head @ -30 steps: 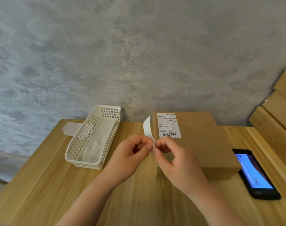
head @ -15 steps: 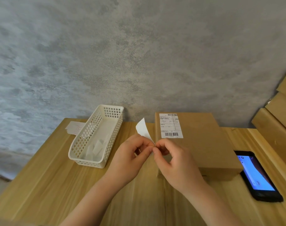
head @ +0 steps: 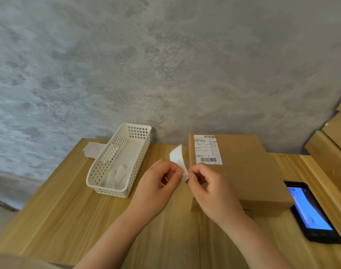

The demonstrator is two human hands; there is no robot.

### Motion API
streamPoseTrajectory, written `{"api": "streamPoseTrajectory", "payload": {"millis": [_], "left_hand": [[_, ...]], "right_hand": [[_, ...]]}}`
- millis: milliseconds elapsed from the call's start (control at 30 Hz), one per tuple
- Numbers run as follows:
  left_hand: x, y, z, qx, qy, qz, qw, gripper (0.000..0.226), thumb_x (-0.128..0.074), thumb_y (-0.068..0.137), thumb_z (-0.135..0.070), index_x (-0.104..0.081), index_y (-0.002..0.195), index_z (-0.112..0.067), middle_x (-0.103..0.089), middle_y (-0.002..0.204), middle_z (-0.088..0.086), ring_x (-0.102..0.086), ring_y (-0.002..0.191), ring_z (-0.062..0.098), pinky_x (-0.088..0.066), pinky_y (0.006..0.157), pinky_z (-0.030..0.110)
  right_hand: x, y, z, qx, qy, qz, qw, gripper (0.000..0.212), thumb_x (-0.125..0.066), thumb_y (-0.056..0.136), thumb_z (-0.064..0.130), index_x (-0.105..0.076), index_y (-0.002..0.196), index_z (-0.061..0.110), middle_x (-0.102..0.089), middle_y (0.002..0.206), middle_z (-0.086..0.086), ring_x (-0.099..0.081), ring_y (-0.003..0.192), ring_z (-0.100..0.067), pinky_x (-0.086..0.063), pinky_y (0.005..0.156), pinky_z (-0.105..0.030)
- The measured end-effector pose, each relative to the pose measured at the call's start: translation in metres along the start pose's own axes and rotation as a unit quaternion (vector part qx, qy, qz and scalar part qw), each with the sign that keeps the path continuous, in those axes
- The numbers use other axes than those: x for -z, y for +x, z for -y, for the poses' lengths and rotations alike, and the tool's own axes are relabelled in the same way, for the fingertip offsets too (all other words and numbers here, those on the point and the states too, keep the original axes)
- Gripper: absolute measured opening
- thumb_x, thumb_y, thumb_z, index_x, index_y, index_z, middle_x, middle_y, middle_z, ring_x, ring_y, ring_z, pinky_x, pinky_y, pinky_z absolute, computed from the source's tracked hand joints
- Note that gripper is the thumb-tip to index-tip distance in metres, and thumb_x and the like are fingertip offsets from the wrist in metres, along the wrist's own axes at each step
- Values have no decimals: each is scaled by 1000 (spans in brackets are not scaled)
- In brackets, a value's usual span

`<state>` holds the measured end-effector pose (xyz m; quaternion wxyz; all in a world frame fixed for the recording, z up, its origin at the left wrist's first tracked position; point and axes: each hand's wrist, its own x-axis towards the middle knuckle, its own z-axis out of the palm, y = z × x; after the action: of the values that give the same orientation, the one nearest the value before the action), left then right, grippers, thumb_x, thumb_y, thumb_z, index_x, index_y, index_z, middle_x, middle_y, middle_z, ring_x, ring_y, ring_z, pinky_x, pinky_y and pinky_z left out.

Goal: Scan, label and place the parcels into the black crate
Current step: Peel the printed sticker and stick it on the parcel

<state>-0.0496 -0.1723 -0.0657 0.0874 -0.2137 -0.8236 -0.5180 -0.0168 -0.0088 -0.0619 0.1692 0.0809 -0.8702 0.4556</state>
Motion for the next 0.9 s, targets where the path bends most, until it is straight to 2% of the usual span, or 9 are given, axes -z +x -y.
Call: {"api": "streamPoseTrajectory", "payload": {"millis": [100, 200, 333, 433, 567, 633, 733, 767, 900], "left_hand": [[10, 2, 4, 33, 8, -24, 999, 17, -65, 92, -12, -65, 82, -25, -62, 80, -7, -58, 77, 13, -47, 67, 22], [26, 4, 10, 67, 18, -51, 996, 14, -63, 93, -15, -66, 83, -24, -64, 83, -6, -58, 78, 12, -47, 67, 20], [51, 9, 24, 114, 31, -101, 988, 15, -61, 95, -18, -65, 83, -26, -65, 82, -8, -59, 75, 4, -45, 65, 14], [71, 11, 35, 141, 50, -153, 977, 14, -58, 96, -18, -64, 84, -22, -63, 79, -8, -56, 66, -3, -41, 59, 14], [99, 11, 51, 138, 116, -194, 964, 17, -54, 98, -21, -61, 82, -22, -61, 79, -7, -53, 62, 3, -37, 57, 22], [106, 13, 63, 131, 183, -189, 956, 16, -55, 98, -22, -60, 82, -23, -61, 84, -10, -57, 69, 6, -38, 57, 22], [112, 16, 82, 120, 294, -142, 937, 10, -57, 97, -26, -62, 88, -25, -57, 89, -13, -56, 74, 5, -40, 57, 22], [112, 17, 88, 120, 320, -125, 931, 9, -58, 96, -27, -63, 89, -25, -57, 88, -13, -56, 74, 6, -41, 58, 24], [108, 18, 104, 127, 407, -73, 901, 7, -59, 91, -29, -58, 85, -29, -59, 80, -15, -54, 73, 12, -42, 77, 31]], "right_hand": [[6, 4, -7, -23, 17, 4, 1000, 18, -58, 94, 17, -62, 78, 23, -62, 65, 1, -55, 56, -17, -44, 52, -33], [16, 8, -15, -65, 48, -2, 997, 18, -58, 94, 19, -64, 78, 25, -66, 71, -1, -61, 65, -20, -47, 60, -38], [27, 14, -24, -98, 78, -35, 991, 18, -55, 88, 37, -63, 75, 28, -65, 72, -2, -62, 72, -26, -50, 67, -47], [30, 18, -29, -118, 100, -66, 986, 24, -56, 96, 15, -65, 75, 24, -65, 72, -3, -60, 69, -25, -49, 67, -45], [29, 22, -25, -140, 138, -96, 976, 23, -53, 96, 6, -65, 78, 14, -70, 71, 5, -62, 64, -2, -51, 65, -26], [26, 22, -25, -145, 145, -93, 974, 22, -54, 97, 8, -66, 79, 14, -71, 73, 6, -64, 68, -4, -52, 66, -23], [20, 23, -23, -146, 137, -84, 976, 23, -54, 97, 9, -67, 80, 18, -72, 77, 5, -67, 74, -14, -53, 70, -37], [18, 23, -22, -146, 136, -80, 977, 23, -54, 96, 8, -67, 81, 18, -72, 78, 5, -67, 73, -12, -53, 71, -38], [13, 24, -18, -143, 136, -66, 978, 22, -54, 96, 6, -66, 81, 16, -71, 75, 7, -64, 70, -4, -52, 72, -36]]}}
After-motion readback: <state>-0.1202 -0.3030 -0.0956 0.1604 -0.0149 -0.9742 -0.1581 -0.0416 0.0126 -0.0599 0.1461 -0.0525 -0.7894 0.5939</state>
